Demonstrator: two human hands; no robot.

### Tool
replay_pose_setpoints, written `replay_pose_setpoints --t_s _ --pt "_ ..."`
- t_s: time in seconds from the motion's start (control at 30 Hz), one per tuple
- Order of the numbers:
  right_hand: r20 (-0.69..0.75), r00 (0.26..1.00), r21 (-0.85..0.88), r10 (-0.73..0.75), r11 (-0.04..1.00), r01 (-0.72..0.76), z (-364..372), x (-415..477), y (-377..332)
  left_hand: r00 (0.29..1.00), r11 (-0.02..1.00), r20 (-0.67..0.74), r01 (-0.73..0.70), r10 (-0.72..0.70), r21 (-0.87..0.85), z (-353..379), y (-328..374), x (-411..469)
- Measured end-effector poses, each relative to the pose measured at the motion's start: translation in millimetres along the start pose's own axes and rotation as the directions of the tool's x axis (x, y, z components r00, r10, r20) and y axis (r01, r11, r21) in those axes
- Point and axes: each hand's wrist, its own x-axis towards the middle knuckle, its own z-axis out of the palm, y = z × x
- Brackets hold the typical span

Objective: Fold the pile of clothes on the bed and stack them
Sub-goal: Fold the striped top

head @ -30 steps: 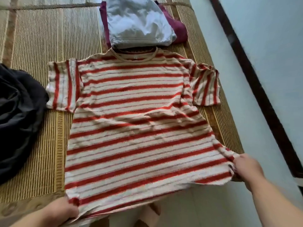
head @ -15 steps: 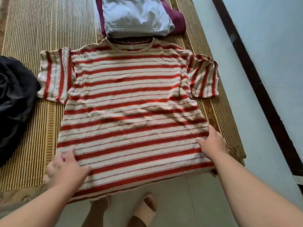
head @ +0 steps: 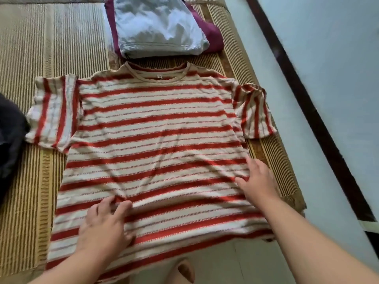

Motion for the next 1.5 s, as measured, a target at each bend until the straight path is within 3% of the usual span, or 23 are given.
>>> replay_pose_setpoints --t_s 0.07,0.13,0.27,0.33,0.47,0.6,0.73,0.9,1.0,1.1,1.2,1.27,1.3,1.37,1.43,1.5 --pt "0.081 0.982 -0.028 -0.170 0.985 0.172 2.8 16.9 -32.2 0.999 0.998 0.035 -0.011 0.009 0.057 3.3 -8.9 -2.1" --pt "0.182 0.957 -0.090 -0.228 0.965 0.247 4.3 37.1 -53.8 0.998 0.992 0.066 -0.015 0.006 0.125 5.0 -13.1 -3.8" --pt "0.285 0.958 -0.087 -0.032 0.994 0.059 -5.5 79.1 -65.6 0.983 0.985 0.183 -0.048 0.017 0.167 -5.7 -6.1 7.3" --pt "0.237 0.971 -0.067 0.006 0.998 0.011 -10.6 87.0 -69.6 0.979 0.989 0.200 -0.076 0.049 0.130 -22.1 2.6 21.7" --pt "-0.033 0.980 -0.185 -0.197 0.965 0.187 -6.4 79.1 -80.3 0.969 0.969 0.057 -0.243 0.241 0.042 -64.8 35.3 62.6" --pt "-0.045 0.988 -0.122 -0.145 0.983 0.139 -3.4 94.0 -77.7 0.943 0.943 0.013 -0.333 0.333 -0.020 -93.2 77.1 121.9" --pt "-0.070 0.990 -0.030 -0.124 0.992 0.122 -12.8 142.9 -69.3 0.932 0.932 0.017 -0.361 0.361 0.034 -104.6 126.6 187.4" --pt "0.069 0.994 -0.053 -0.087 0.994 0.090 -25.9 203.3 -46.3 0.971 0.970 0.052 -0.231 0.235 -0.072 -122.0 194.5 252.4" --pt "0.174 0.973 -0.129 -0.153 0.976 0.177 -35.5 226.2 -22.0 0.982 0.986 0.127 -0.126 0.139 -0.110 -133.4 222.4 275.4" --pt "0.148 0.973 -0.128 -0.177 0.972 0.196 -45.2 248.4 0.0 0.971 0.984 0.221 -0.054 0.091 -0.171 -135.8 232.2 288.3" --pt "0.112 0.991 -0.041 -0.077 0.996 0.082 -57.1 268.5 14.0 0.959 0.983 0.270 -0.035 0.084 -0.181 -135.2 233.4 291.0" --pt "0.087 0.995 0.116 0.051 0.991 -0.061 -64.0 276.8 17.4 0.952 0.983 0.297 -0.021 0.076 -0.184 -137.3 233.3 288.9" --pt "0.075 0.986 0.258 0.151 0.952 -0.166 -66.7 282.0 20.4 0.948 0.982 0.308 -0.017 0.075 -0.186 -139.0 234.1 288.6" --pt "0.143 0.924 0.517 0.355 0.769 -0.375 -70.9 291.2 31.1 0.944 0.982 0.321 -0.016 0.077 -0.189 -140.1 235.2 288.0" --pt "0.281 0.886 0.678 0.369 0.578 -0.455 -76.1 293.2 42.4 0.940 0.982 0.333 -0.007 0.071 -0.189 -140.4 235.5 286.9" --pt "0.308 0.896 0.797 0.320 0.427 -0.426 -85.3 293.0 52.3 0.941 0.983 0.333 -0.002 0.064 -0.183 -140.5 236.4 286.4"
